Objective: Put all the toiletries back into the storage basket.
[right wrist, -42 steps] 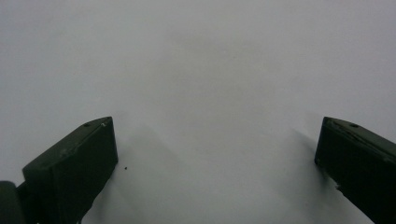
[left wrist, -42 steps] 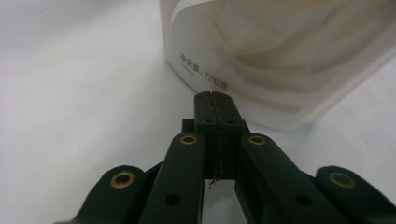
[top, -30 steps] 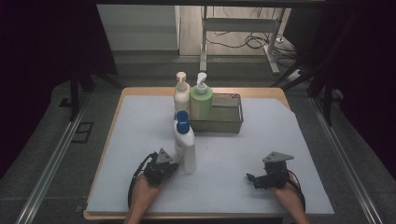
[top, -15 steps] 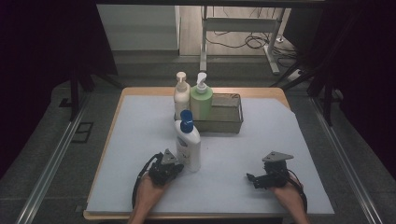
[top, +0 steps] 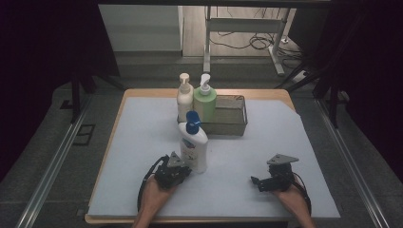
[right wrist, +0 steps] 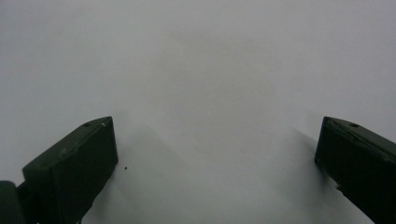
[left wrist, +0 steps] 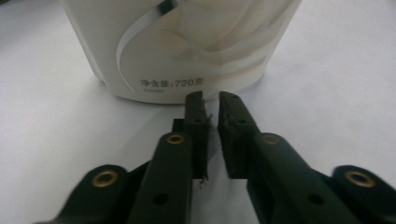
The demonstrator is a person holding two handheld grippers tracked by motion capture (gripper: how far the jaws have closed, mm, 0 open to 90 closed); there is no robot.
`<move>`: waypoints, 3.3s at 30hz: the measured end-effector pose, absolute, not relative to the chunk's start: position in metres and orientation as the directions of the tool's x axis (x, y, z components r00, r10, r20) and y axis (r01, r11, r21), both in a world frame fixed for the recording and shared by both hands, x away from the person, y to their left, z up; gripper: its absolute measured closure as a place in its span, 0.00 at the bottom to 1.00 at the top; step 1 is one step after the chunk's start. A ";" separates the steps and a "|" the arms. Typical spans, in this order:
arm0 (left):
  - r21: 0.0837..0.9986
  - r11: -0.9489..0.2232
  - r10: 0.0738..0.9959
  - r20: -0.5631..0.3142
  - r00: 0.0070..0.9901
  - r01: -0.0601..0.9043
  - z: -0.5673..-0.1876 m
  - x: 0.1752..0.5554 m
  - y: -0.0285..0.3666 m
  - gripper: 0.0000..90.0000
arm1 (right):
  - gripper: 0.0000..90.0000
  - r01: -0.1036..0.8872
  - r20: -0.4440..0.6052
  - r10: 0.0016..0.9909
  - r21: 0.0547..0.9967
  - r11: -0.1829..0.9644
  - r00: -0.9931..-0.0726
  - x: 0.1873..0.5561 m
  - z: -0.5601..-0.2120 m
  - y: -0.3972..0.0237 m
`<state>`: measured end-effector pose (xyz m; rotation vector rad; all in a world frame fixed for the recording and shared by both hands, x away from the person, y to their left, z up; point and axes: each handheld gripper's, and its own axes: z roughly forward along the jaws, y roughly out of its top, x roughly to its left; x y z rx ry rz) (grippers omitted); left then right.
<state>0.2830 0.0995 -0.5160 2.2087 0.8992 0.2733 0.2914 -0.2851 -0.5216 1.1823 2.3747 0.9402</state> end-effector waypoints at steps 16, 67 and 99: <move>0.697 -0.452 0.720 -0.083 0.689 0.557 -0.512 0.268 0.113 0.47 | 0.03 0.573 -0.004 0.782 0.678 0.461 -0.624 0.289 -0.516 -0.284; 0.684 -0.435 0.786 -0.029 0.618 0.586 -0.523 0.253 0.138 0.14 | 0.02 0.448 0.051 0.647 0.763 0.466 -0.761 0.288 -0.458 -0.217; 0.684 -0.437 0.785 -0.028 0.619 0.585 -0.523 0.254 0.138 0.14 | 0.11 0.387 0.051 0.589 0.799 0.460 -0.807 0.307 -0.435 -0.137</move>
